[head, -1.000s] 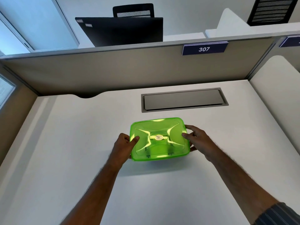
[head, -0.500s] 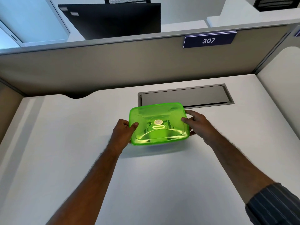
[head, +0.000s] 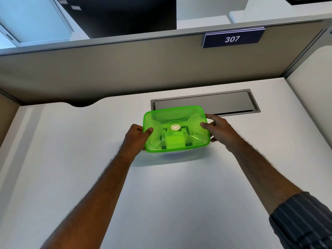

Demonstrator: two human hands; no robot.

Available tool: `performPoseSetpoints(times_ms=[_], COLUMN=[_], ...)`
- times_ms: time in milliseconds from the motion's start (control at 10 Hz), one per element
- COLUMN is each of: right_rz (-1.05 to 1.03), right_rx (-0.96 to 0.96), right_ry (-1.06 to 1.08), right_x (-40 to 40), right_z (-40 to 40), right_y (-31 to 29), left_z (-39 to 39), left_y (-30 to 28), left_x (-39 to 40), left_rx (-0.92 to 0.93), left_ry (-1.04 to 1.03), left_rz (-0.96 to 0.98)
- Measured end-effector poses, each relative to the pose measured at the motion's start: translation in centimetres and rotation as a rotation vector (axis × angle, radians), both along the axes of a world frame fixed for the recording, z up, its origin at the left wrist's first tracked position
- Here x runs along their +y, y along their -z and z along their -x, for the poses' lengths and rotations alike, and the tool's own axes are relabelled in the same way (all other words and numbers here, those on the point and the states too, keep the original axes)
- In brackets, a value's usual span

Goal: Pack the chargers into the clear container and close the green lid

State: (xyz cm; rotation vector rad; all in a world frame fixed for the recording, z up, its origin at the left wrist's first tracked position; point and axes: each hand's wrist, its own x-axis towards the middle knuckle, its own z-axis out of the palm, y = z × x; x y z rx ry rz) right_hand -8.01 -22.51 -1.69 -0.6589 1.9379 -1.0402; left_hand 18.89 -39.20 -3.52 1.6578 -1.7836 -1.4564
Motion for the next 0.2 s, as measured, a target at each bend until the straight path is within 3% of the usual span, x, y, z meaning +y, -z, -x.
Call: performPoseSetpoints(times_ms=[100, 200], right_rz=[-0.012, 0.010], right_rx=[0.028, 0.180], right_ry=[0.014, 0.079], right_x=[-0.1, 0.5], right_z=[-0.1, -1.1], right_y=[-0.4, -0.3], left_z=[0.0, -0.8], left_y=[-0.6, -1.2], left_x=[0.0, 0.9], left_rx=[0.002, -0.052], left_ry=[0.017, 0.044], left_rz=[-0.017, 0.055])
